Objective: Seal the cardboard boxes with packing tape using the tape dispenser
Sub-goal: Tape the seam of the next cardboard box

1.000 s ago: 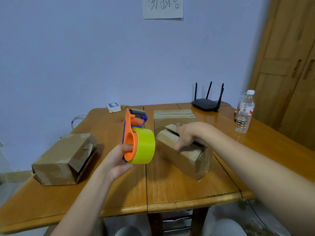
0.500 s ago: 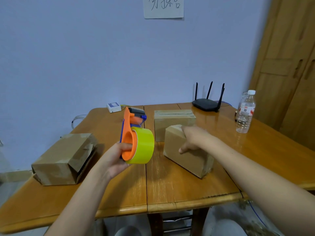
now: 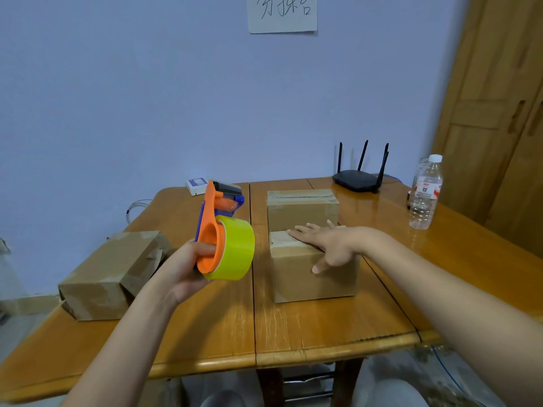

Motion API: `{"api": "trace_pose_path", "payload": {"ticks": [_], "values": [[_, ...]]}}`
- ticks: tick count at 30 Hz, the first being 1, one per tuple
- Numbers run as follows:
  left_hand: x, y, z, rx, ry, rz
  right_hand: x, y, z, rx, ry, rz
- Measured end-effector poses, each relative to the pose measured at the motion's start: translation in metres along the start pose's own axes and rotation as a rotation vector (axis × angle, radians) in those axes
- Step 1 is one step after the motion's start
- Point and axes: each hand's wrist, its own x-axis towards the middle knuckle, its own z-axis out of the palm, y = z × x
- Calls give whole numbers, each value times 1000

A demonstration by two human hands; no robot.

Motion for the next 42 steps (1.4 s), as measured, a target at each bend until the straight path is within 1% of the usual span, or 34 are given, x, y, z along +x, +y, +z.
{"api": "trace_pose_path", "payload": {"ticks": [4,6,7,8,10,11,12,13,14,16,17,19,25,29,33,37,42], "values": [[-3,8,7,137,-53,6,-4,7,12,46,20,-75],[-3,14,15,252,-67,-24,-8,7,12,172,70,-66],[-4,17,21,311,-66,-36,-10,7,8,287,142,-44],[-5,21,29,360,-66,-49,-14,6,3,428,258,-18],[-6,29,37,424,-82,-83,-23,0,-9,678,566,13],[-6,33,39,468,-105,-103,-29,-4,-16,746,711,-3],[-6,36,41,522,-141,-123,-36,-9,-23,792,820,-46],[-4,39,41,572,-179,-153,-43,-15,-30,819,887,-108],[-4,41,44,623,-202,-182,-50,-22,-36,830,914,-174],[-4,45,49,673,-203,-193,-61,-33,-46,822,891,-279],[-3,46,53,679,-204,-195,-64,-37,-49,813,863,-298],[-4,49,58,683,-195,-195,-66,-39,-50,766,827,-280],[-3,50,60,711,-190,-205,-59,-37,-38,674,838,-227],[-5,50,64,733,-196,-221,-56,-37,-37,673,830,-222],[-7,52,65,734,-203,-229,-56,-32,-36,673,789,-200],[-8,52,63,751,-194,-231,-56,-32,-32,715,758,-213],[-8,51,64,745,-216,-241,-57,-33,-31,694,750,-221]]}}
